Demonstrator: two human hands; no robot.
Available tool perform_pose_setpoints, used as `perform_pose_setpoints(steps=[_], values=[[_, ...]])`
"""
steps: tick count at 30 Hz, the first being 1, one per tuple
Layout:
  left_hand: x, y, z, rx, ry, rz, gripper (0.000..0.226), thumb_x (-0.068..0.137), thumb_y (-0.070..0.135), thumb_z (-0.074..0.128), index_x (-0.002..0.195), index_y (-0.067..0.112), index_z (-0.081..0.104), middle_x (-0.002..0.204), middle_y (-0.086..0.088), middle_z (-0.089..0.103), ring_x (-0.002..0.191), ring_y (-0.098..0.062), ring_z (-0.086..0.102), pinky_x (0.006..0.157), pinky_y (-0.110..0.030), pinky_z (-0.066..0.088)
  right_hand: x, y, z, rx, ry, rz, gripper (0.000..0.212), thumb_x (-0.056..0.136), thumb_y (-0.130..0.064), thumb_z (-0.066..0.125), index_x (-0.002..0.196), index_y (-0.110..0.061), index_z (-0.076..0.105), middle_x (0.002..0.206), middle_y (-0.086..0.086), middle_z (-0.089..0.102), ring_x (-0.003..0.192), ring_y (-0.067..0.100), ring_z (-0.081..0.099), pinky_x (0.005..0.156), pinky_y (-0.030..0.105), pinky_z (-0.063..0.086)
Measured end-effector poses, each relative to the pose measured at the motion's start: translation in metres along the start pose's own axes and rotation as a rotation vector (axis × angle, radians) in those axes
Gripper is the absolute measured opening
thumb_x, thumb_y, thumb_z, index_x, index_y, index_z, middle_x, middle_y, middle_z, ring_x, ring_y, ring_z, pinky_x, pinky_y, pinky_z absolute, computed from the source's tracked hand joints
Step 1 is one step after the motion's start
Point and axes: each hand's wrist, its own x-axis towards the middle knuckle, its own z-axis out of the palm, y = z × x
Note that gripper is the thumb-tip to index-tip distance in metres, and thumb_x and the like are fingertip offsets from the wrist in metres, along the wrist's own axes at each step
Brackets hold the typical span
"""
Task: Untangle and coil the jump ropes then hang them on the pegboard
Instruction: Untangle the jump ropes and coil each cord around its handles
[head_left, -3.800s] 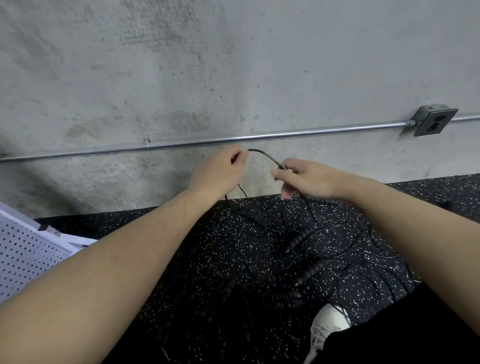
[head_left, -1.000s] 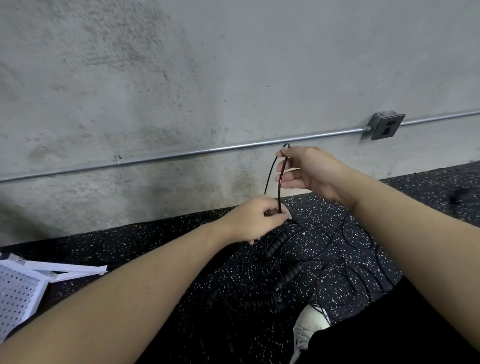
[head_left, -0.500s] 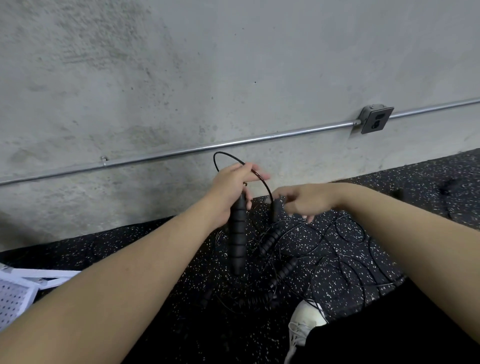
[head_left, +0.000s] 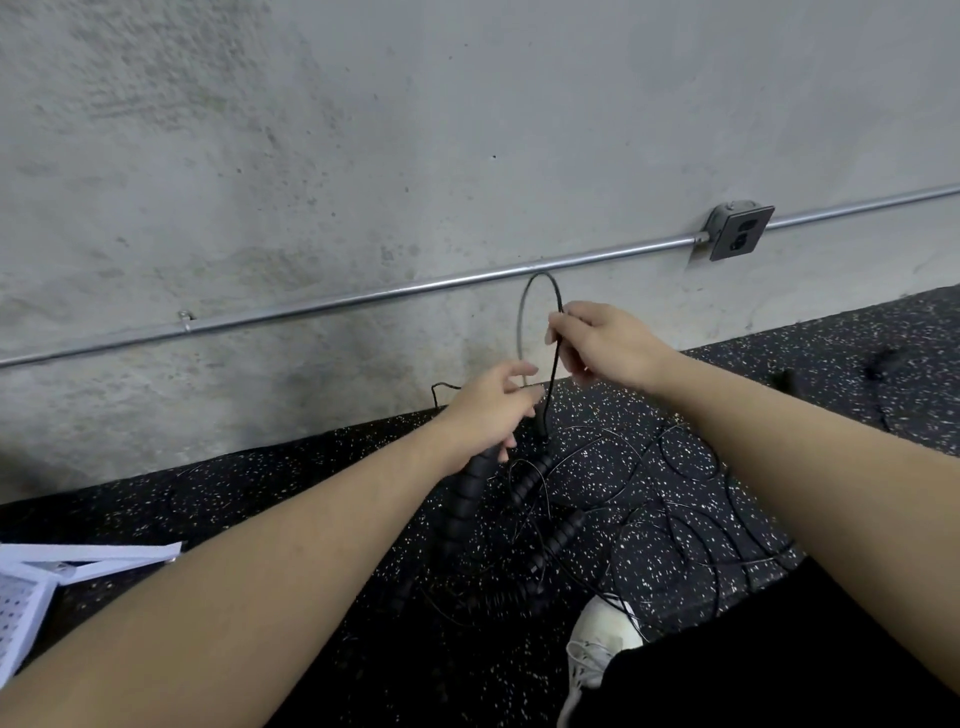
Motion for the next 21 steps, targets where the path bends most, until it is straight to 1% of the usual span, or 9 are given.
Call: perform_pose_setpoints(steps=[3,6,9,11,13,15,16,19,21], values=[[0.005,-0.009,0.009,0.11,-0.057,0.053,0.046,0.105,0.032,0.055,0.149,0.03,0.043,0.112,-0.002,0.061,0.042,-0.005,0.05,0.042,-0.023,0.047,0.002,-0.006,-0.002,0.284,0.009,0.045,0.03,0.109,-0.026,0.04,0.089,-0.013,0.058,0.055,0.003,0.054,0.045,0.016,0.05,0.047,0.023,0.044],[0.008,-0.01,0.017,0.149,-0.08,0.065,0.04,0.105,0.034,0.054,0.144,0.028,0.048,0.11,-0.004,0.06,0.047,-0.009,0.051,0.042,-0.024,0.048,0.003,-0.009,-0.006,0.467,0.031,0.12,0.028,0.108,-0.028,0.041,0.087,-0.015,0.056,0.055,0.001,0.052,0.049,0.017,0.05,0.052,0.028,0.047],[0.011,-0.007,0.024,0.166,-0.054,0.056,0.05,0.104,0.035,0.055,0.148,0.024,0.034,0.11,-0.004,0.061,0.051,-0.011,0.053,0.042,-0.026,0.048,0.002,-0.012,-0.009,0.635,0.007,0.182,0.028,0.107,-0.028,0.04,0.085,-0.018,0.054,0.054,-0.002,0.049,0.052,0.016,0.05,0.055,0.028,0.048],[0.014,-0.005,0.026,0.101,0.012,0.038,0.055,0.103,0.037,0.056,0.147,0.025,0.026,0.111,-0.004,0.059,0.052,-0.013,0.054,0.042,-0.027,0.048,0.0,-0.015,-0.01,0.703,-0.04,0.198,0.028,0.107,-0.027,0.039,0.083,-0.019,0.052,0.055,-0.002,0.046,0.053,0.014,0.049,0.056,0.027,0.05],[0.015,-0.003,0.026,0.04,0.045,0.004,0.045,0.104,0.039,0.054,0.14,0.026,0.031,0.113,-0.004,0.06,0.053,-0.014,0.053,0.041,-0.027,0.047,-0.003,-0.017,-0.011,0.756,-0.075,0.2,0.028,0.107,-0.026,0.039,0.083,-0.02,0.051,0.054,-0.003,0.044,0.053,0.014,0.049,0.056,0.026,0.051],[0.015,-0.003,0.027,0.055,0.014,0.026,0.023,0.107,0.035,0.046,0.124,0.02,0.05,0.108,-0.004,0.065,0.051,-0.014,0.051,0.04,-0.027,0.046,-0.003,-0.017,-0.013,0.838,-0.1,0.204,0.028,0.107,-0.028,0.038,0.084,-0.02,0.052,0.054,-0.004,0.045,0.053,0.014,0.048,0.055,0.026,0.051],[0.015,-0.003,0.028,0.076,0.003,0.049,0.022,0.108,0.032,0.043,0.115,0.018,0.058,0.103,-0.003,0.067,0.049,-0.014,0.05,0.04,-0.026,0.046,-0.003,-0.016,-0.014,0.875,-0.108,0.209,0.028,0.108,-0.03,0.037,0.087,-0.02,0.053,0.055,-0.004,0.046,0.053,0.014,0.047,0.054,0.026,0.05],[0.013,0.003,0.029,0.041,0.028,0.087,0.024,0.108,0.027,0.042,0.1,0.018,0.064,0.088,0.0,0.069,0.043,-0.013,0.049,0.04,-0.026,0.043,0.003,-0.003,-0.016,0.831,-0.099,0.287,0.033,0.107,-0.036,0.029,0.108,-0.017,0.057,0.059,-0.004,0.048,0.05,0.012,0.04,0.047,0.022,0.042],[0.013,0.008,0.025,-0.011,0.055,0.1,0.024,0.108,0.025,0.043,0.099,0.017,0.063,0.082,0.0,0.07,0.041,-0.013,0.049,0.039,-0.027,0.042,0.006,0.012,-0.015,0.577,-0.099,0.323,0.036,0.104,-0.029,0.029,0.124,-0.014,0.055,0.06,-0.004,0.05,0.049,0.012,0.037,0.047,0.025,0.035]])
